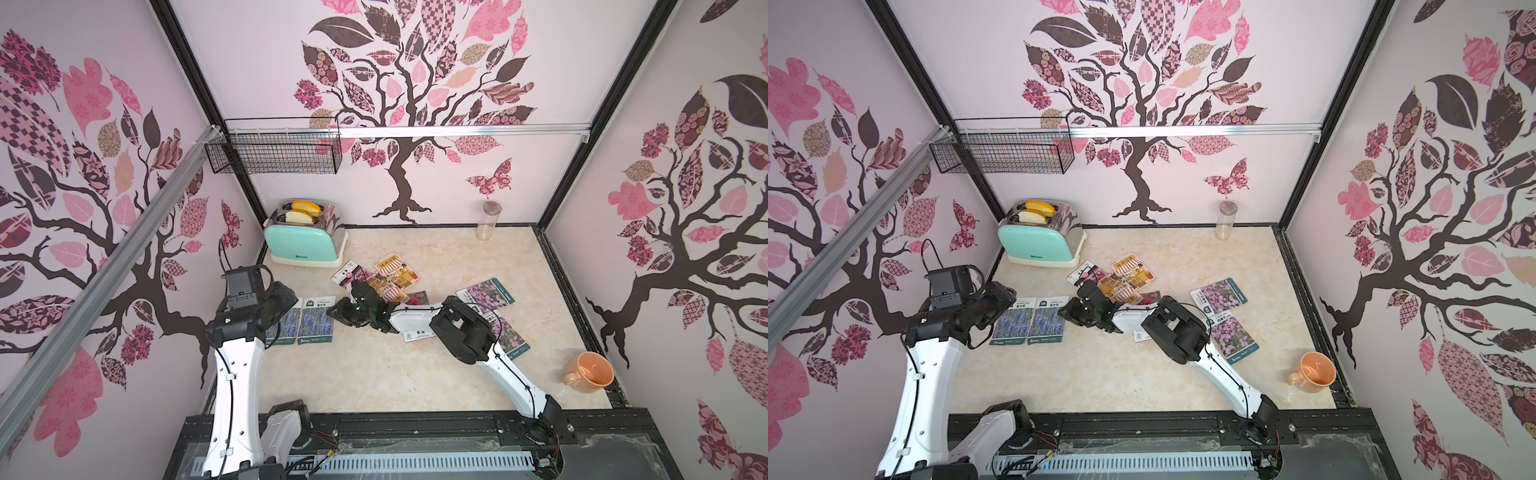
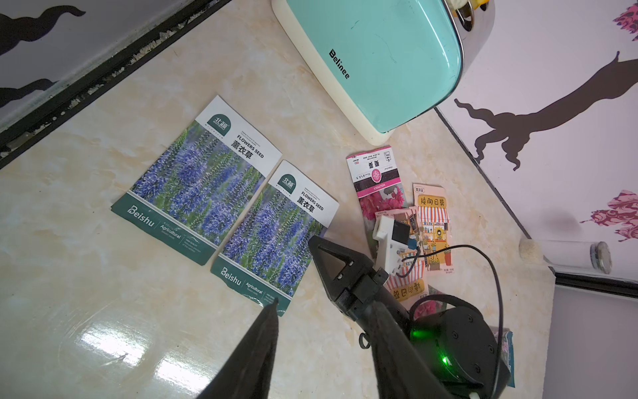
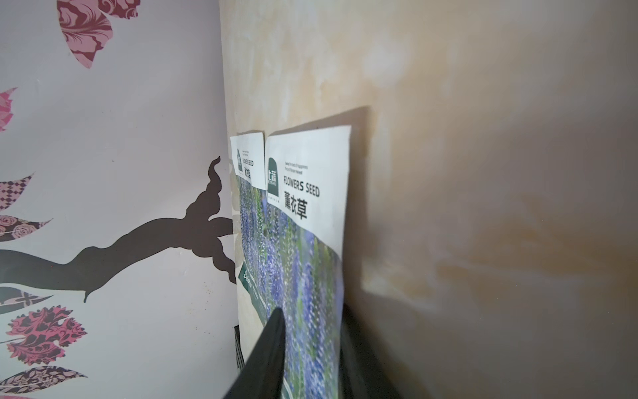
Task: Arrange the seed packets in a row
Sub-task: Place the seed packet at the center of the board.
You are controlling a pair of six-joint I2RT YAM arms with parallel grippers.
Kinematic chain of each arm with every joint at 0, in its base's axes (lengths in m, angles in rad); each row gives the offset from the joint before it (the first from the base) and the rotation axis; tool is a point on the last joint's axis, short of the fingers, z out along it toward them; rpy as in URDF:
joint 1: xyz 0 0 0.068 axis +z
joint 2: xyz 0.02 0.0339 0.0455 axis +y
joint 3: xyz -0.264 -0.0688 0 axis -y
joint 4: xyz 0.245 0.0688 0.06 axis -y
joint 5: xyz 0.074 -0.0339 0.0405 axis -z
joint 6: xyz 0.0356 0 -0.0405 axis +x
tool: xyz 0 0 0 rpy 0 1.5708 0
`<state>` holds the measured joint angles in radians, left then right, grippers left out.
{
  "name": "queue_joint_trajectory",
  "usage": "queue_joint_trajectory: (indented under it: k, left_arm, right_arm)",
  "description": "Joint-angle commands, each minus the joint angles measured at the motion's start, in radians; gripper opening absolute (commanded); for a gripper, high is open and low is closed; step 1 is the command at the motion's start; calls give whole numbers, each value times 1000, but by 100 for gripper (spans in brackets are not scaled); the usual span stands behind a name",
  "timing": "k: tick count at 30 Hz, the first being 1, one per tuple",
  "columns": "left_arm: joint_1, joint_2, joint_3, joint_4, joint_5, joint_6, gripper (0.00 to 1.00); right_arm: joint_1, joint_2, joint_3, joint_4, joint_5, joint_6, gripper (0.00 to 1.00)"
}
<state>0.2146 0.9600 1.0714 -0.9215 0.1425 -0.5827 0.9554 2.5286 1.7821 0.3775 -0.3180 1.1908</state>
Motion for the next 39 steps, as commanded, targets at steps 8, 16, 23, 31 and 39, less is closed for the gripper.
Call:
queue_joint_trajectory:
  k: [8, 16, 23, 31, 39]
  left_arm:
    - [3, 9, -11, 16, 24, 15, 46]
    - [3, 25, -21, 20, 44, 24, 46]
    - [3, 29, -25, 27, 52, 25, 46]
    - [4, 36, -41, 42, 85, 29, 46]
    - [-3, 45, -101, 147, 227, 32, 52]
  right_arm:
    - [11, 7, 18, -219, 83, -60, 37]
    - [15, -17, 92, -407, 207, -160, 41]
    - [22, -22, 153, -524, 297, -227, 45]
    - [22, -52, 162, -557, 343, -310, 48]
    - [-60, -361, -75, -506, 281, -526, 51]
